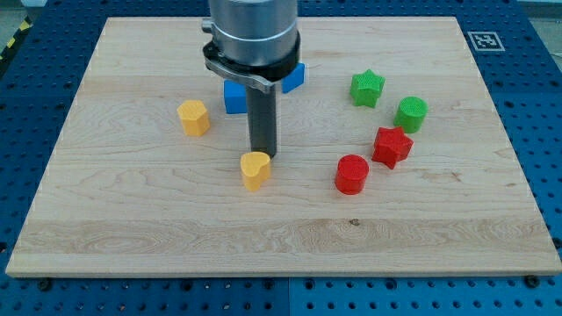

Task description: Push the red star slightly towards the bottom right

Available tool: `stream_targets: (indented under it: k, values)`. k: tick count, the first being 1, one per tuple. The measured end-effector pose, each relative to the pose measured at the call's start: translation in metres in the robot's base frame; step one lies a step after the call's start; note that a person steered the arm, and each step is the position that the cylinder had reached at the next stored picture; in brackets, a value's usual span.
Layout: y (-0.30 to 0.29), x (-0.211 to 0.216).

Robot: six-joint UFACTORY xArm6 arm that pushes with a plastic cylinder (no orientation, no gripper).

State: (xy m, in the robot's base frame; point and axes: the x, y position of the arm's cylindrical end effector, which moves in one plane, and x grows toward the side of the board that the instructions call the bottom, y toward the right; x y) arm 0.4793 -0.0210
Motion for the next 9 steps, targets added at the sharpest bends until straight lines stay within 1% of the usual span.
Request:
stream_targets:
  k: [1, 2, 3, 5, 7, 9]
  values:
    - [0.004, 0.003]
    - [0.003, -0.008]
    - [-0.008, -0.042]
    - [-0.015, -0.044]
    - [-0.056, -0.044]
    - [-0.052, -0.044]
